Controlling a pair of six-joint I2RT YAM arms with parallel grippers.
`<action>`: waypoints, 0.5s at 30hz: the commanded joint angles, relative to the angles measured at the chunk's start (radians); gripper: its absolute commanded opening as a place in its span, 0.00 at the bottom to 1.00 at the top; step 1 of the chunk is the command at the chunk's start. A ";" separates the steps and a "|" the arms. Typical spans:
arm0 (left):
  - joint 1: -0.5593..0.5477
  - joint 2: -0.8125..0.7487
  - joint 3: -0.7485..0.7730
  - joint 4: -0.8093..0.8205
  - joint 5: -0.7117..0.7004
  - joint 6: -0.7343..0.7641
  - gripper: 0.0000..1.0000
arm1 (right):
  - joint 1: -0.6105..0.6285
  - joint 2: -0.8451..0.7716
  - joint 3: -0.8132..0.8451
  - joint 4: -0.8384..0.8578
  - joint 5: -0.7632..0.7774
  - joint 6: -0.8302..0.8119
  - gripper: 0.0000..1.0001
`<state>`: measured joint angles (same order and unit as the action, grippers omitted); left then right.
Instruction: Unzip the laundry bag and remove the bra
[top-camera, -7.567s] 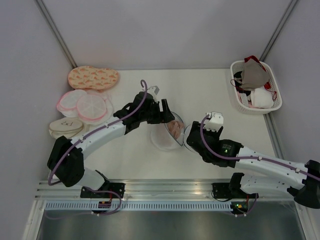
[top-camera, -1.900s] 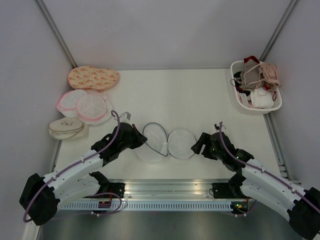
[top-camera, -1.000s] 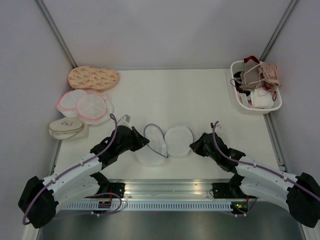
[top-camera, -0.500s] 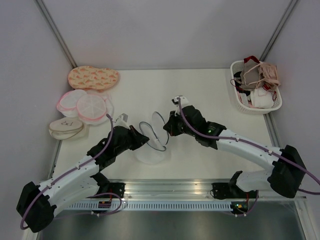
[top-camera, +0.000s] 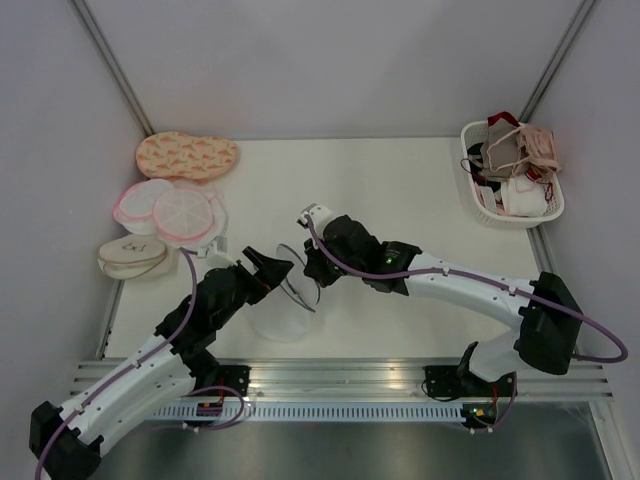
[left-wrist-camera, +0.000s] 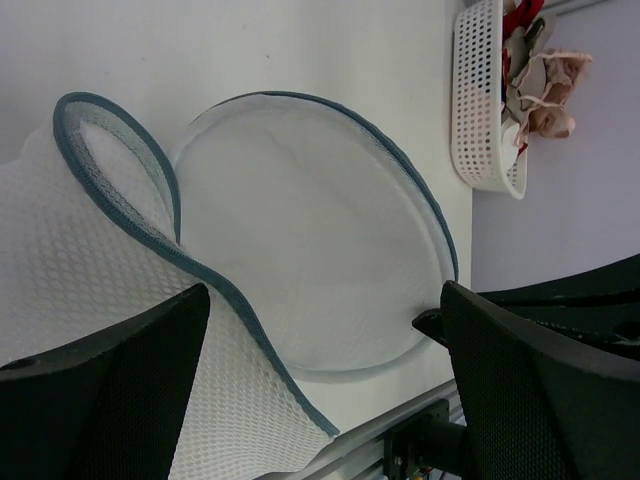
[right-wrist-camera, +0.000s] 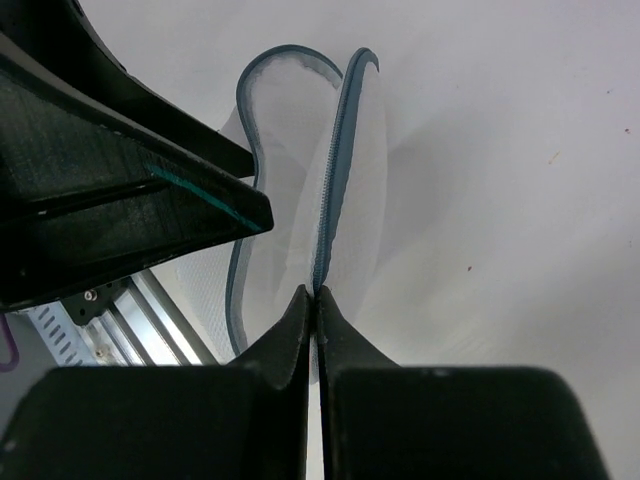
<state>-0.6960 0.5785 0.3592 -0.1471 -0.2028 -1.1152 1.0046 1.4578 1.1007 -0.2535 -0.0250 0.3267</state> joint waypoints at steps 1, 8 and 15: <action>0.003 -0.040 -0.019 -0.031 -0.076 -0.070 1.00 | 0.035 0.028 0.068 -0.018 -0.044 -0.087 0.00; 0.003 -0.084 -0.023 -0.077 -0.110 -0.113 1.00 | 0.110 0.101 0.110 -0.064 -0.076 -0.159 0.00; 0.003 -0.132 -0.032 -0.124 -0.136 -0.150 0.99 | 0.181 0.124 0.105 -0.069 -0.038 -0.190 0.01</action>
<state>-0.6960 0.4675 0.3363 -0.2508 -0.2989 -1.2194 1.1671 1.5818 1.1755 -0.3187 -0.0723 0.1730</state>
